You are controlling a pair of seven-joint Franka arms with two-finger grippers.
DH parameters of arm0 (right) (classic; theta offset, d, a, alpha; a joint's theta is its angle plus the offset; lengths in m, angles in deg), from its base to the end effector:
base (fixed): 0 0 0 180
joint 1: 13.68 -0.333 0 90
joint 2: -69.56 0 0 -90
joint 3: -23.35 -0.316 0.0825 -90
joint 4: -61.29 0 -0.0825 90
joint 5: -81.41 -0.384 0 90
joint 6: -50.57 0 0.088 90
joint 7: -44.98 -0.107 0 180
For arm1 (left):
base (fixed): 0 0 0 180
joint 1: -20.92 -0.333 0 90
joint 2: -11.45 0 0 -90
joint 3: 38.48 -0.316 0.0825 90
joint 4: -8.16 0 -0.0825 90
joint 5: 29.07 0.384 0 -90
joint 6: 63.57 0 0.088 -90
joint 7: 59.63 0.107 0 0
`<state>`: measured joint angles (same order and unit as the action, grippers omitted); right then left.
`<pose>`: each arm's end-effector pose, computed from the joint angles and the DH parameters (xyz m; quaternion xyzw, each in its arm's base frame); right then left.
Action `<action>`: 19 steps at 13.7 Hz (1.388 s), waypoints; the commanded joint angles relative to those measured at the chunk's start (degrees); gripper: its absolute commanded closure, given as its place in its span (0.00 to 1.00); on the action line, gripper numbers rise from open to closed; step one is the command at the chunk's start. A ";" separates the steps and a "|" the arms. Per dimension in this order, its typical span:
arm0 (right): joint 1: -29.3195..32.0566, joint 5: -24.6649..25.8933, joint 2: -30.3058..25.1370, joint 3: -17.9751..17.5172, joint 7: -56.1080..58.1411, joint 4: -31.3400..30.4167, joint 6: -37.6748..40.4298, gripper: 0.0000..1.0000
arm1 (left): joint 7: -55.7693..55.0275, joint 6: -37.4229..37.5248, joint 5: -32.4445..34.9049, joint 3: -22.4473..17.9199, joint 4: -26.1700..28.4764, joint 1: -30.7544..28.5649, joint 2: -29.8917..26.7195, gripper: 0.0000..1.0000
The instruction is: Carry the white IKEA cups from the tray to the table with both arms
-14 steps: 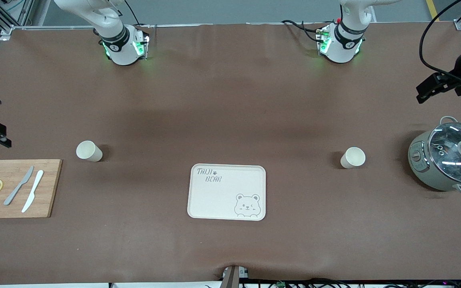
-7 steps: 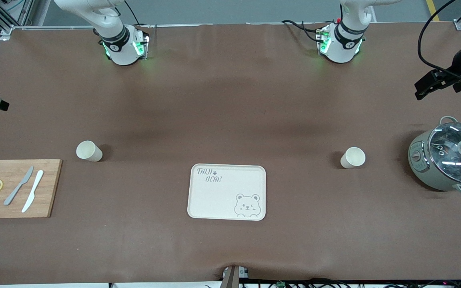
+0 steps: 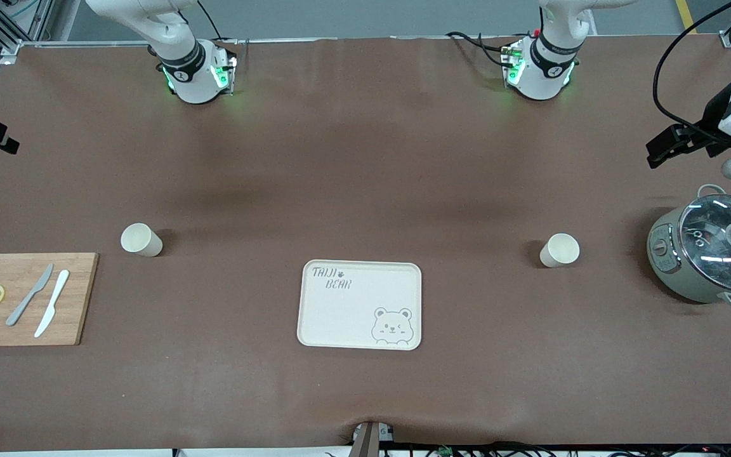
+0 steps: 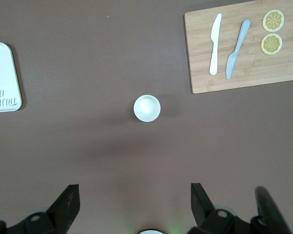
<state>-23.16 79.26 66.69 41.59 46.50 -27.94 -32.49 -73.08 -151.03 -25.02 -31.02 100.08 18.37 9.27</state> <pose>0.5208 -0.0806 0.6463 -0.9973 0.0610 0.0275 0.0291 0.5364 -0.0396 0.6259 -0.9962 -0.0753 0.0138 0.0405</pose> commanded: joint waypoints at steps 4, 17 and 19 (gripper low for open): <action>10.97 1.44 -2.23 -15.43 -1.26 -2.00 -0.61 0.00 | -0.08 -0.34 -1.94 0.88 1.69 -0.18 -2.74 0.00; 12.91 1.09 -1.53 -15.78 0.15 -1.91 -2.55 0.00 | 0.61 -0.34 -1.50 0.88 0.90 -0.18 -2.13 0.00; 13.35 1.09 -1.44 -15.61 1.11 -1.91 -3.25 0.00 | 0.27 0.09 -1.33 0.88 0.81 -0.18 -2.30 0.00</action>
<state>-11.12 79.53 66.35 26.73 46.11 -28.53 -34.52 -73.10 -151.05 -26.07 -30.28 100.39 18.39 7.81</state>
